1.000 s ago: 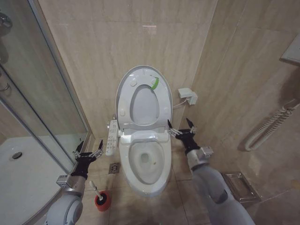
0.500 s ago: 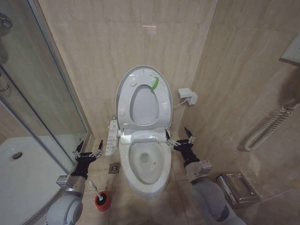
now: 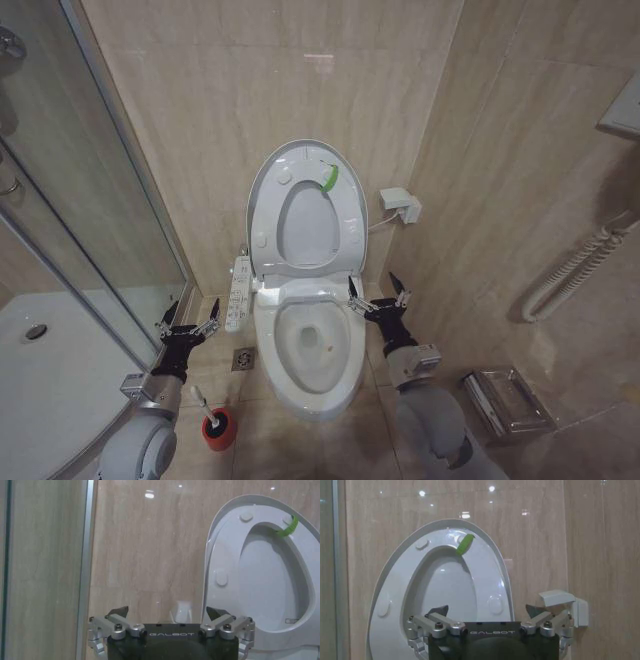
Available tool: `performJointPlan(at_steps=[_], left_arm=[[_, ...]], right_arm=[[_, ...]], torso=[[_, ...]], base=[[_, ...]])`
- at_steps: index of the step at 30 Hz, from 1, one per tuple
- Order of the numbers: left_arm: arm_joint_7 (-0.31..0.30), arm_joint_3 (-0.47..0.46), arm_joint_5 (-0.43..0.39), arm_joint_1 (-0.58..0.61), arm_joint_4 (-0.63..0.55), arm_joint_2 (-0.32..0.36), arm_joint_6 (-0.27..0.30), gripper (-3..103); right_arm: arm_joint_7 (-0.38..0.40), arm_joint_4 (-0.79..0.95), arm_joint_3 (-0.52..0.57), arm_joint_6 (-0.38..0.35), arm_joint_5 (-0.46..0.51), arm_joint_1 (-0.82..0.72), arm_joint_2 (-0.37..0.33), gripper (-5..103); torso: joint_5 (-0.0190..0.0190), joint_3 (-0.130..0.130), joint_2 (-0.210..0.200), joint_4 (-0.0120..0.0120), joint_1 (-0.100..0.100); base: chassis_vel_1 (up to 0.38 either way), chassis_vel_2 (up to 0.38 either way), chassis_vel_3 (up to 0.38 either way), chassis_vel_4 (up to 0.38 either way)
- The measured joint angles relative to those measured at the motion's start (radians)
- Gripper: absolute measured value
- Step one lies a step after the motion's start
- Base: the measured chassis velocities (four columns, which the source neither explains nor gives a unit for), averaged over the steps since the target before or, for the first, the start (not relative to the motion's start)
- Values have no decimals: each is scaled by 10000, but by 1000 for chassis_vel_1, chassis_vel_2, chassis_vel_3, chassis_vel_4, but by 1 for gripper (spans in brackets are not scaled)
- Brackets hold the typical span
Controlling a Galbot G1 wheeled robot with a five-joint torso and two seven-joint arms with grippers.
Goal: Open the toilet lid, clean the toilet bowl with a toilet brush, close the toilet lid, and flush.
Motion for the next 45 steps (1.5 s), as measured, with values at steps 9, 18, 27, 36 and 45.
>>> performJointPlan(at_steps=[9, 18, 27, 36, 45], left_arm=[[0, 0, 0, 0, 0, 0, 0, 100], [-1, 0, 0, 0, 0, 0, 0, 100], [0, 0, 0, 0, 0, 0, 0, 100], [-1, 0, 0, 0, 0, 0, 0, 100], [-1, 0, 0, 0, 0, 0, 0, 100]], right_arm=[[122, -278, 127, 661, -415, -416, 182, 100], [540, -25, -40, -456, 235, -705, -493, 100], [744, 518, 333, -497, 525, -975, -971, 100], [836, 1527, 380, -423, -665, -1686, 79, 100], [763, 1499, 443, 158, -1811, -2058, 740, 100]], torso=[[0, 0, 0, -2, 0], [2, 0, 0, 1, 0], [1, 0, 0, 0, 0], [-1, -1, 0, -1, 0], [0, 0, 0, -1, -1]], base=[[0, 0, 0, 0], [0, 0, 0, 0], [0, 0, 0, 0], [0, 0, 0, 0], [0, 0, 0, 0]])
